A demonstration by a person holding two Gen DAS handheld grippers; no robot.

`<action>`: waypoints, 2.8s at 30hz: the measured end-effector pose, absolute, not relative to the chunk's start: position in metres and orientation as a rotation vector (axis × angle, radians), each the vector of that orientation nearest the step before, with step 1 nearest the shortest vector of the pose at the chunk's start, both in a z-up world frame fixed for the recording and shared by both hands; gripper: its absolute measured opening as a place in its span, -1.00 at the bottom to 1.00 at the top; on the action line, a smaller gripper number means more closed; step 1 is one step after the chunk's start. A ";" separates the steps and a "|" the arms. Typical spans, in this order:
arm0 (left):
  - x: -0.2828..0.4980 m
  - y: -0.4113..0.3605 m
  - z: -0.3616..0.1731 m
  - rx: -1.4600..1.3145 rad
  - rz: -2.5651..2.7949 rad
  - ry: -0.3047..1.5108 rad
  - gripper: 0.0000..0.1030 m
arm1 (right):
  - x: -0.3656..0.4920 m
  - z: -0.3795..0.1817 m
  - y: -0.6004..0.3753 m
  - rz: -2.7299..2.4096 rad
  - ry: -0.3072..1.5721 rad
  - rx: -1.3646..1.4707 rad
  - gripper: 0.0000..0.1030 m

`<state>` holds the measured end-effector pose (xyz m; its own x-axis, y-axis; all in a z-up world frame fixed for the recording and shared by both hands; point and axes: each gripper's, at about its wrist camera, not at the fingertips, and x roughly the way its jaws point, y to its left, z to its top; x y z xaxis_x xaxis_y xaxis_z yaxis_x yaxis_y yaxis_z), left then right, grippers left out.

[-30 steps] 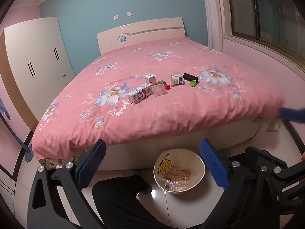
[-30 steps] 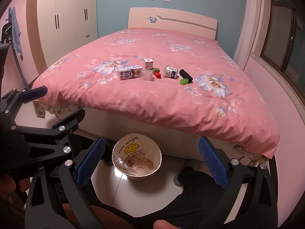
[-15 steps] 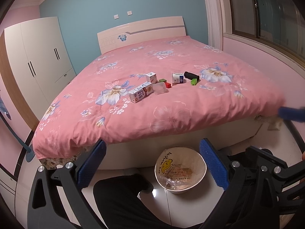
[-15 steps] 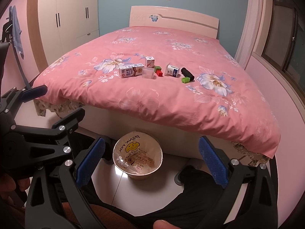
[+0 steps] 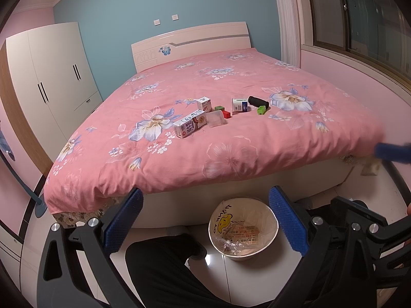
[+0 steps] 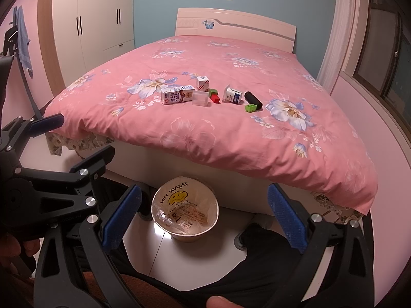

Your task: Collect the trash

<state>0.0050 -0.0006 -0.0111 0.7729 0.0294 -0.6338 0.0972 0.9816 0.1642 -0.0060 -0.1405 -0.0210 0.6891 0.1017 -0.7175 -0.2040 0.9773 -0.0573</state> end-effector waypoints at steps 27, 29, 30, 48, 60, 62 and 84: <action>0.027 0.003 -0.023 0.196 -0.094 0.720 0.94 | 0.015 -0.032 -0.138 0.210 0.814 -0.141 0.87; 0.033 0.005 -0.024 0.183 -0.105 0.733 0.94 | 0.019 -0.032 -0.137 0.218 0.806 -0.140 0.87; 0.037 0.006 -0.026 0.179 -0.111 0.737 0.93 | 0.021 -0.032 -0.138 0.223 0.802 -0.136 0.87; 0.133 0.039 -0.038 0.200 -0.154 0.809 0.93 | 0.113 -0.029 -0.187 0.401 0.815 -0.106 0.87; 0.201 0.058 -0.028 0.210 -0.212 0.766 0.93 | 0.195 -0.026 -0.222 0.479 0.831 -0.129 0.87; 0.211 0.060 -0.030 0.205 -0.220 0.779 0.93 | 0.208 -0.027 -0.224 0.501 0.842 -0.142 0.87; 0.343 0.061 -0.061 0.297 -0.385 0.973 0.93 | 0.352 -0.051 -0.235 0.603 1.108 -0.190 0.87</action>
